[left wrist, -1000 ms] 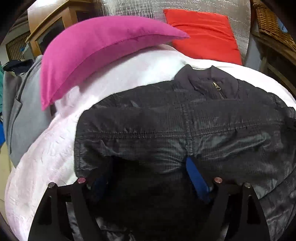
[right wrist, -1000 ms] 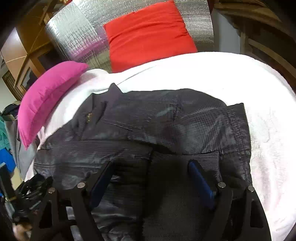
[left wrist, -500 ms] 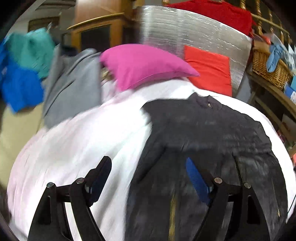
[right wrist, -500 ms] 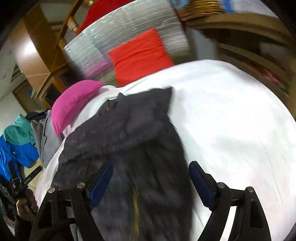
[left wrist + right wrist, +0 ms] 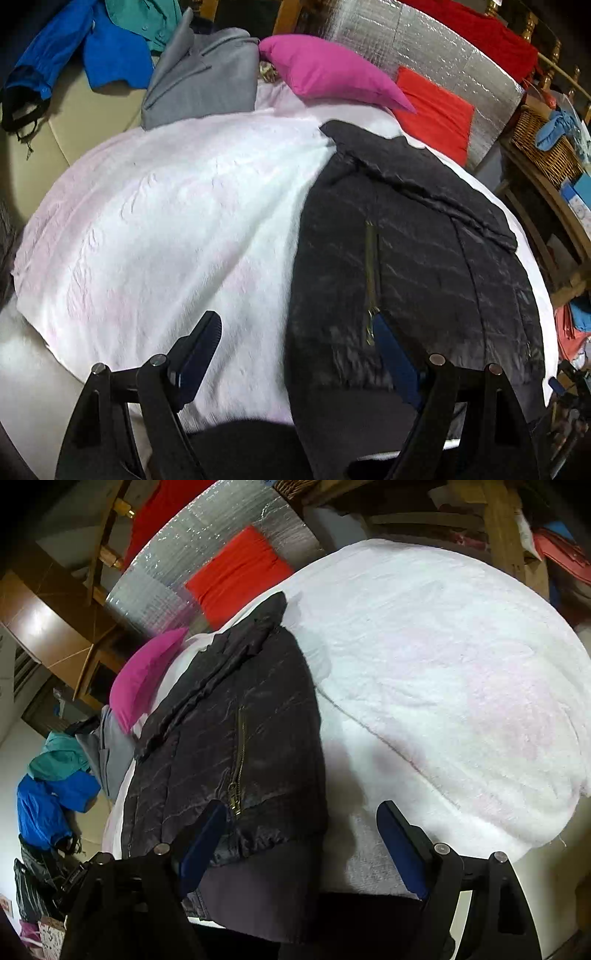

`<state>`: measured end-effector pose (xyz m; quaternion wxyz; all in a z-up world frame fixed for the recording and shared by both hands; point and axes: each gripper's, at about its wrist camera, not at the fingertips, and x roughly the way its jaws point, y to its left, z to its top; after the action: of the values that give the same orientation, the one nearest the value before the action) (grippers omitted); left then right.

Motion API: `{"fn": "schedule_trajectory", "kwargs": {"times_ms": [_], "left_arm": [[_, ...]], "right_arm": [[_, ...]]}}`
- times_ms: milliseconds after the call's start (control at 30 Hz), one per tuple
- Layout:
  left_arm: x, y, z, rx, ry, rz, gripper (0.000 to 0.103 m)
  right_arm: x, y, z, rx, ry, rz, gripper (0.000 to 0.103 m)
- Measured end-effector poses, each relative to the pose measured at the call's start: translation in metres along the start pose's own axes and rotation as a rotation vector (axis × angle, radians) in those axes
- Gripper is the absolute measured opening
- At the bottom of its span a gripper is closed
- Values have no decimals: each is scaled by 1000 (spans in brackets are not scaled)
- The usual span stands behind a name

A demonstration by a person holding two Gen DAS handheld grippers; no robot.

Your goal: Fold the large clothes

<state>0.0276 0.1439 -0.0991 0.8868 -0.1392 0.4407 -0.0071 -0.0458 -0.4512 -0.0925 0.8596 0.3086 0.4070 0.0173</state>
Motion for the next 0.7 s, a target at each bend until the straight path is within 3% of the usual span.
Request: {"fn": "schedule_trajectory", "kwargs": {"times_ms": [200,700], "left_arm": [[6,-10,-16,27,60,-15,84],[18,-10,-26,19,103,-5,84]], "right_arm": [[15,2,-10,7,33,15,86],[9,6,-15,-10,20,30,86]]}}
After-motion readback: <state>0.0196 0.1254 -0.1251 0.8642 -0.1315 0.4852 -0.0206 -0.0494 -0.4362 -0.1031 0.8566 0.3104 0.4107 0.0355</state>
